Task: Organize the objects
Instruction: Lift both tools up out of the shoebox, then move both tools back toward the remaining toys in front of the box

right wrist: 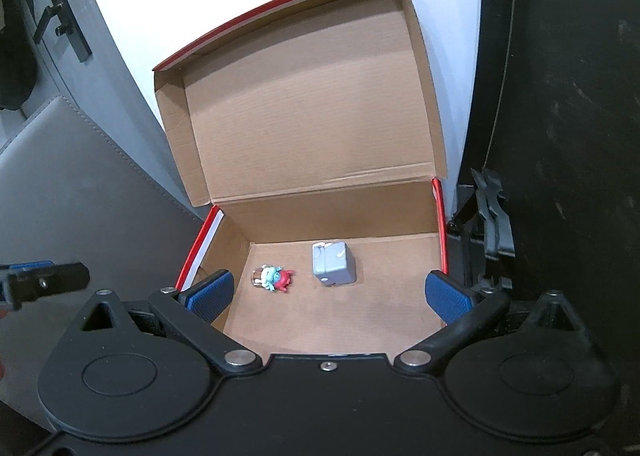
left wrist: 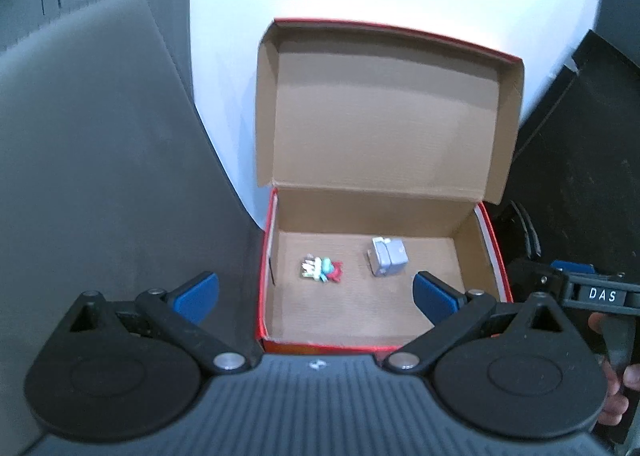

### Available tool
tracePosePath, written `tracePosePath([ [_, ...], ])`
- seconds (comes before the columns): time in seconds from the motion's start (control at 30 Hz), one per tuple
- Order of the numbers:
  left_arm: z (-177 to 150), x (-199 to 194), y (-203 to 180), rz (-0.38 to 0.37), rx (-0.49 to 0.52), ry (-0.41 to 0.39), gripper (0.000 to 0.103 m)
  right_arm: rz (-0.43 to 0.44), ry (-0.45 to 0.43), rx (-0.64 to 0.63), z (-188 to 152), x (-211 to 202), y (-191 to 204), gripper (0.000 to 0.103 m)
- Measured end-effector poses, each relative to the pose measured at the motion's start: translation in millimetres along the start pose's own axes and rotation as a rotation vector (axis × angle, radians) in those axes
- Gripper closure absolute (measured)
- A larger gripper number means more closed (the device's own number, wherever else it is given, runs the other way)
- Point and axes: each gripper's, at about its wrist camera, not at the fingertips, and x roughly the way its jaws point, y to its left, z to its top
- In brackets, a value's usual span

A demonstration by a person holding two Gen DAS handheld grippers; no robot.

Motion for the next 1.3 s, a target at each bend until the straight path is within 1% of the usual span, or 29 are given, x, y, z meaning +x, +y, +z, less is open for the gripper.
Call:
tracePosePath([
  [0.13, -9, -4, 2, 0.008, 0.016, -0.009, 0.001, 0.009, -0.006, 0.017, -9, -8, 0, 0.0],
  [0.2, -12, -6, 4, -0.007, 0.022, -0.01, 0.001, 0.009, -0.01, 0.023, -12, -12, 1, 0.0],
  [0.3, -18, -8, 8, -0.035, 0.021, 0.007, 0.001, -0.011, -0.013, 0.017, -19, -16, 3, 0.0],
  [0.53, -31, -7, 14, -0.038, 0.012, 0.033, 0.001, -0.006, 0.002, 0.063, -35, -22, 4, 0.0],
  [0.63, -36, -9, 13, -0.04, 0.03, 0.043, 0.001, -0.017, 0.0, 0.08, -43, -24, 5, 0.0],
  [0.73, -40, -10, 12, -0.045, 0.032, 0.056, 0.001, -0.032, 0.02, 0.1, -53, -22, 6, 0.0],
  [0.97, -49, -13, 9, -0.035, 0.052, 0.065, 0.001, -0.041, 0.003, 0.121, -70, -29, 11, 0.0],
  [1.1, -52, -13, 6, -0.054, 0.06, 0.086, 0.001, -0.037, -0.006, 0.146, -77, -32, 9, 0.0],
  [1.2, -54, -15, 4, -0.049, 0.082, 0.085, 0.001, -0.033, -0.012, 0.167, -83, -35, 8, 0.0],
  [1.3, -56, -15, 3, -0.049, 0.083, 0.09, 0.001, -0.028, -0.013, 0.177, -91, -37, 9, 0.0],
])
